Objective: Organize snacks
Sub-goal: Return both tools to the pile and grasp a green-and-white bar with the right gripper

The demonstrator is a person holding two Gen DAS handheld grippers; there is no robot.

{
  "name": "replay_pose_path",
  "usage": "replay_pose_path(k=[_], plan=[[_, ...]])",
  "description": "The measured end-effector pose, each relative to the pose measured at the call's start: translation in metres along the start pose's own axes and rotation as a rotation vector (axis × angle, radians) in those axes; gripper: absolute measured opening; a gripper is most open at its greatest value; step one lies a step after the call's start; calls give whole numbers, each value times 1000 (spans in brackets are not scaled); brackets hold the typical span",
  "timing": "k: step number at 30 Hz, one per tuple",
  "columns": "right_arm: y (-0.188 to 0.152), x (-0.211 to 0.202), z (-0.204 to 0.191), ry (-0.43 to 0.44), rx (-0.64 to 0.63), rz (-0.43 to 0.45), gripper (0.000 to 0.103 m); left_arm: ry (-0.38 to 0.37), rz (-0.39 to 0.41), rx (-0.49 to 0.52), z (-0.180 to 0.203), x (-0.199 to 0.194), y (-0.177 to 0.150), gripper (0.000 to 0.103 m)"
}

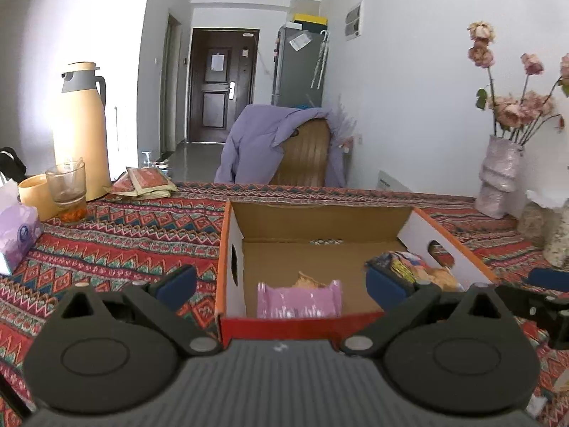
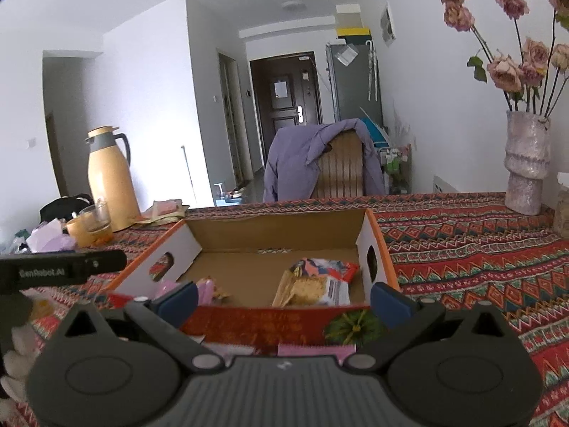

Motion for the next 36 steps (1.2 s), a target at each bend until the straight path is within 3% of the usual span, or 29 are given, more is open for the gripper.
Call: replay_pose_path(k=[12,24,26,31,33,36], plan=[[-50,-46,-6,14,3,-30,103,-32,15,-19,-4,-59,-44,103],[-89,-65,-2,-19,27,-79,102,-40,-39,-24,-10,-86,-94,103],[-96,-69,-1,-29,16,-91,93,-45,-43,-43,-13,-90,-99,103],[-110,-76,-5,-73,-49,-139,59,-39,-45,-44,-16,-92,-102,103],[-114,-76,-6,-70,-47,-158,58,-41,-48,-47,-16,-91,-102,103],[-120,-71,-8,-57,-45,-189,40,-47,-53,-44,-13,-90,-103,103]])
Point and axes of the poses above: each gripper's, at about its wrist camera, not at the fingertips, and x roughly the way its jaws point, z to its right, y to its top, the point moved 6 cm from there along x, roughly the way its jaws point, and after that the axes turned 7 degrees about x, right-handed, at the moved point
